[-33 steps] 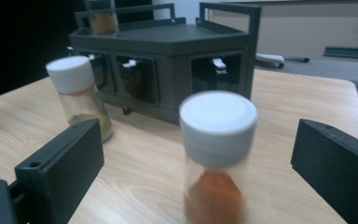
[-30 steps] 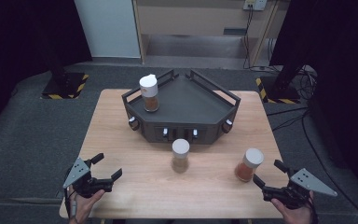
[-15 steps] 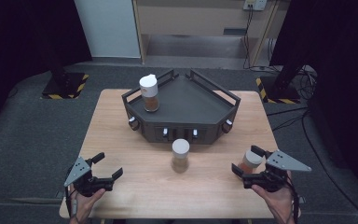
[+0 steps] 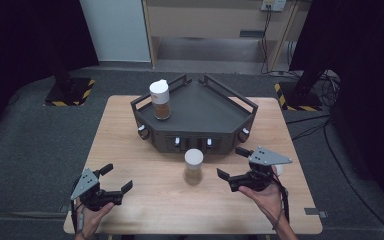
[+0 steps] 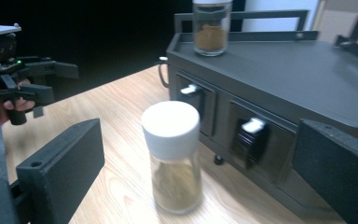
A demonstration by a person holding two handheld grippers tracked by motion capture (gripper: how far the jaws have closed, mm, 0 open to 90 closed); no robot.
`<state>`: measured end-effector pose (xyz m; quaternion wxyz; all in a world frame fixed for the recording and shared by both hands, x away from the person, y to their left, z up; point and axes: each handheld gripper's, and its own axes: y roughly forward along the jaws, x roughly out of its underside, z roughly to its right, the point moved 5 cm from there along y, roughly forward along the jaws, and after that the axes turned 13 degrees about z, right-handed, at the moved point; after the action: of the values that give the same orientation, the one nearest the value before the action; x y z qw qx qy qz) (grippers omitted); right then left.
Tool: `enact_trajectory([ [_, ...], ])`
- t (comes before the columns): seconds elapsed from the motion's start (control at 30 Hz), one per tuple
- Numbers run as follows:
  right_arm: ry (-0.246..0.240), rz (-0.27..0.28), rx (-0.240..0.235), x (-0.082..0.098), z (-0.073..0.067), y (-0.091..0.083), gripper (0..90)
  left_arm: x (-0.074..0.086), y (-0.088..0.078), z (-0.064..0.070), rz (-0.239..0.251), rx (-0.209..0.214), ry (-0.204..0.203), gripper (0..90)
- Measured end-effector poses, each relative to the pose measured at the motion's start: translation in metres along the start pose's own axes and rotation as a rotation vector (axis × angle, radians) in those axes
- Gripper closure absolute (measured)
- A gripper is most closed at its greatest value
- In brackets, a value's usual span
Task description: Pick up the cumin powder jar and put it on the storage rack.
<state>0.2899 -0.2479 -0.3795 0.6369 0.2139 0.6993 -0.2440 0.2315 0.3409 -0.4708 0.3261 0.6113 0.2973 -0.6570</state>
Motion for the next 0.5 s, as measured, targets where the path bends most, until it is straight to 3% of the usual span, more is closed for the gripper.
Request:
enact_trajectory([
  [0.5, 0.018, -0.073, -0.055, 0.013, 0.000, 0.064, 4.2, 0.000, 0.001, 0.001, -0.004, 0.006, 0.008, 1.0],
])
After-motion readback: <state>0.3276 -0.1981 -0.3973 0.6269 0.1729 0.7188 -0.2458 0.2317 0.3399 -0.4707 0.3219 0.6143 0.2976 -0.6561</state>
